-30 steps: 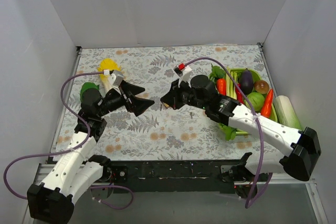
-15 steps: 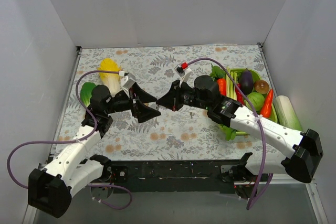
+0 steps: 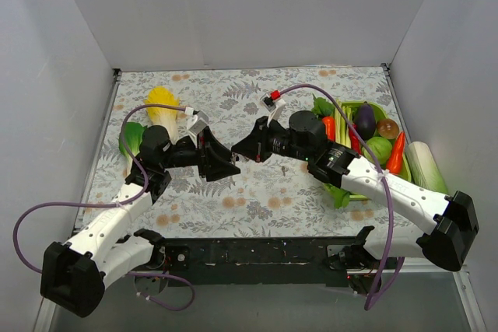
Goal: Unlock with the key
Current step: Pick up the key from the center of the board.
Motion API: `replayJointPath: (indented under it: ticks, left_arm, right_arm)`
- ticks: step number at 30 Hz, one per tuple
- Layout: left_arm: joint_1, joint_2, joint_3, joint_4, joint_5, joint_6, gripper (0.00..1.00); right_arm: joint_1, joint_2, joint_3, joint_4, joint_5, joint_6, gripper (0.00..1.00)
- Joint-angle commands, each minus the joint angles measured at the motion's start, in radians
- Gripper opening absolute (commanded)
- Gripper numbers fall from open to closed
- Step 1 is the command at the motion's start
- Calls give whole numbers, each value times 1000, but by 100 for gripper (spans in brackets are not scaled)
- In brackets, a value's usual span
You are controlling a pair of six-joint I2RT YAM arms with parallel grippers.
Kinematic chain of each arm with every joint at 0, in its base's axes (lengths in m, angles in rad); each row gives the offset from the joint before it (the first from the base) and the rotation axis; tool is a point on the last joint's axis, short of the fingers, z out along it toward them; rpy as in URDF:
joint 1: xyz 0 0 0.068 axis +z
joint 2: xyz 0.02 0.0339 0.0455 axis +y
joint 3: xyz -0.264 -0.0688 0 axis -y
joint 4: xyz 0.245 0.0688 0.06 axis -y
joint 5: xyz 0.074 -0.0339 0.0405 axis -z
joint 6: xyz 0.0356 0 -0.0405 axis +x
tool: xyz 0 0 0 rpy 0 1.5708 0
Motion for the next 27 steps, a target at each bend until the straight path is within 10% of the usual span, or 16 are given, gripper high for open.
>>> replayJointPath:
  ticks: [1, 27]
  left_arm:
    - [-9, 0, 8, 19, 23, 4, 46]
    - [-9, 22, 31, -83, -172, 49, 24]
  right_arm:
    - [-15, -18, 12, 54, 17, 11, 1]
    - [-38, -46, -38, 54, 11, 26, 1]
